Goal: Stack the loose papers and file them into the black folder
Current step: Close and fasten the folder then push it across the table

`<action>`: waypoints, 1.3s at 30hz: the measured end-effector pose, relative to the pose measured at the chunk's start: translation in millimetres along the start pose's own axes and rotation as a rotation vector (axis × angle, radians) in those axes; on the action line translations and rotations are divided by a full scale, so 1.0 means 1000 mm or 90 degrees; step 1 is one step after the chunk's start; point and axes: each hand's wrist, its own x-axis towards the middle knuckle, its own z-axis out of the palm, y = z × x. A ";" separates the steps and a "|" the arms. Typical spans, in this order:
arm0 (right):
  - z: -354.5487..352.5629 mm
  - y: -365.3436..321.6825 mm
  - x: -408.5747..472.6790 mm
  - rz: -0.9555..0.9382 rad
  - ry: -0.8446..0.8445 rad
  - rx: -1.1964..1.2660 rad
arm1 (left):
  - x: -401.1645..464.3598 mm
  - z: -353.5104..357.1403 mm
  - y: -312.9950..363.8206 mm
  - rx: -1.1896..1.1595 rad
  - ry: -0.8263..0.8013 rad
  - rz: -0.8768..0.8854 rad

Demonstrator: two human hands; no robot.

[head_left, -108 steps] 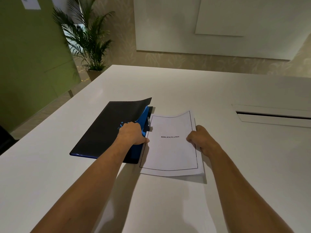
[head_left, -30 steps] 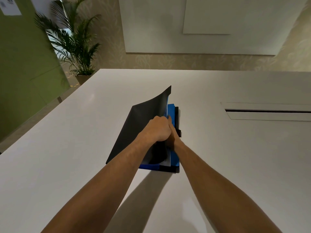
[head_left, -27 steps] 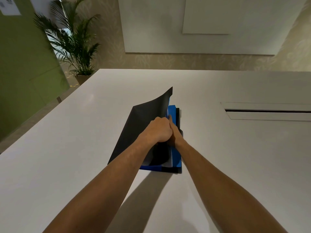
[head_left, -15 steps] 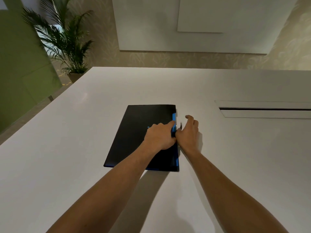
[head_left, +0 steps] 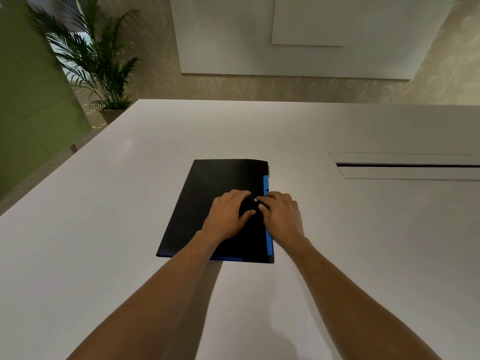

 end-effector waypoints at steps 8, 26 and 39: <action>0.003 -0.006 -0.006 -0.016 -0.027 -0.106 | 0.003 0.009 0.000 0.050 -0.119 0.035; -0.031 -0.025 -0.018 0.118 -0.070 0.040 | -0.005 -0.018 0.009 -0.018 -0.017 -0.123; -0.055 -0.029 -0.030 0.342 -0.165 0.324 | -0.028 -0.080 -0.037 -0.239 0.073 -0.602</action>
